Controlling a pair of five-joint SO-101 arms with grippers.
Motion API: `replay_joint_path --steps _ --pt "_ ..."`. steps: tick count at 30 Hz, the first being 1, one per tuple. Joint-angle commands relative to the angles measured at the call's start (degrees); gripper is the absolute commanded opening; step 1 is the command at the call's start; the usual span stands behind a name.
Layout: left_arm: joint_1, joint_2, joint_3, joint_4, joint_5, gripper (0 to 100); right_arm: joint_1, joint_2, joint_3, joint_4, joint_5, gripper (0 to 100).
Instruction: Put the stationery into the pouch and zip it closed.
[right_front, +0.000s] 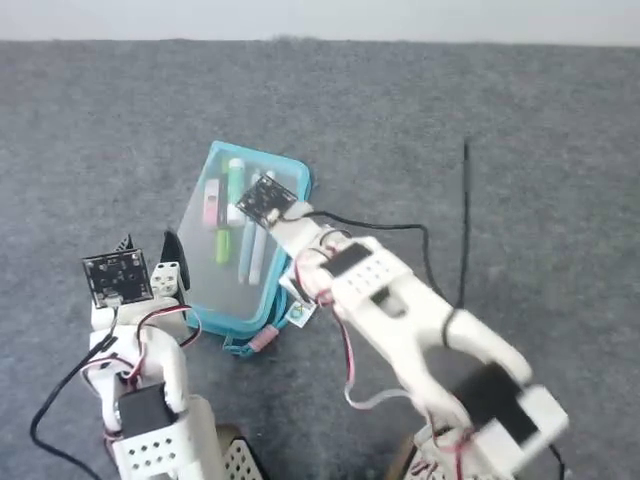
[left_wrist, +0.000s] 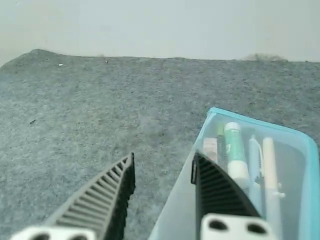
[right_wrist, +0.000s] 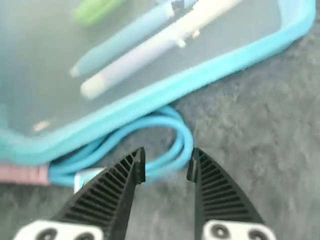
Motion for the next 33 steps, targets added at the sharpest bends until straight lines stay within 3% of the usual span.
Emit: replay_joint_path --steps 1,6,10,15,24,29,33 --pt "-0.44 -1.23 -0.66 -1.41 -0.35 17 2.68 5.67 -8.18 -1.1 -0.79 14.4" --pt "-0.09 -1.23 -0.66 -1.41 -0.35 17 7.78 13.67 -15.65 3.03 -0.79 13.2" --pt "2.37 -1.23 0.31 -1.58 -0.62 17 12.09 16.92 -21.63 8.75 -1.05 0.0" --pt "2.55 -1.23 0.48 -1.58 -0.62 17 21.58 17.54 -24.79 12.18 -5.27 0.7" --pt "2.73 -1.23 0.57 -1.49 -0.62 17 41.1 17.45 -30.95 12.88 -5.8 0.8" --pt "3.69 -1.23 0.57 -1.32 -0.7 17 46.29 17.45 -33.41 14.02 -10.46 0.9" --pt "10.99 -1.23 0.57 3.08 -7.03 18 46.64 16.13 -35.43 22.55 -10.37 6.2"
